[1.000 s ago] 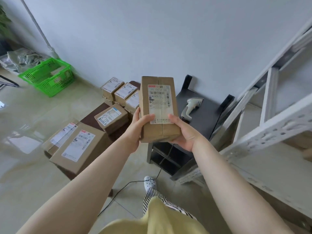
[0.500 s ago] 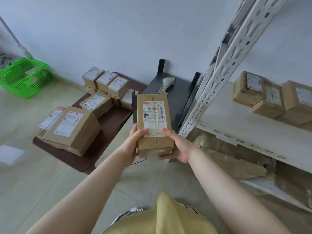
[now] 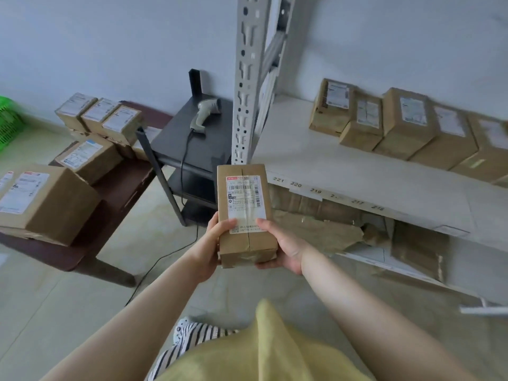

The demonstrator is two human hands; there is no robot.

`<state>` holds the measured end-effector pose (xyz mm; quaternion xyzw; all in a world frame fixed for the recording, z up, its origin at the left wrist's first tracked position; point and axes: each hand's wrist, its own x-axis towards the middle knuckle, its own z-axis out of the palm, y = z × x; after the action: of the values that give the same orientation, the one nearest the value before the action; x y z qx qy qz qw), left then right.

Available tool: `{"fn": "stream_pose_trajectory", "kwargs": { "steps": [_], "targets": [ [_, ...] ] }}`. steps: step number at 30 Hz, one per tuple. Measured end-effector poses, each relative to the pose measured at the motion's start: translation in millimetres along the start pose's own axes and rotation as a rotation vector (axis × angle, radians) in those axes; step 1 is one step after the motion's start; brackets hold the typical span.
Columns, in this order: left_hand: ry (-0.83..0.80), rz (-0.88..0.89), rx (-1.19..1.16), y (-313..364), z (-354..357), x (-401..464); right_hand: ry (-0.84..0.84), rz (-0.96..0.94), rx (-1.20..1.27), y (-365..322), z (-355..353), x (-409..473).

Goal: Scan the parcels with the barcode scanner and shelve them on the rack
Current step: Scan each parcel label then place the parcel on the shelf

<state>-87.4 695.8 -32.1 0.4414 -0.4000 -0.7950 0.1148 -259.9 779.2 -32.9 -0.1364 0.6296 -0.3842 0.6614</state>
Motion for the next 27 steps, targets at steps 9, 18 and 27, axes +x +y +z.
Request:
{"fn": "stream_pose_trajectory", "kwargs": {
  "steps": [9,18,27],
  "targets": [
    [-0.065,0.044,0.021,9,114,36,0.038,-0.053,0.090,-19,-112,-33],
    [0.014,-0.008,-0.112,73,156,93,0.118,-0.074,0.168,-89,-153,-2],
    [0.245,-0.042,-0.116,155,166,187,0.217,-0.065,0.237,-181,-165,64]
  ]
}}
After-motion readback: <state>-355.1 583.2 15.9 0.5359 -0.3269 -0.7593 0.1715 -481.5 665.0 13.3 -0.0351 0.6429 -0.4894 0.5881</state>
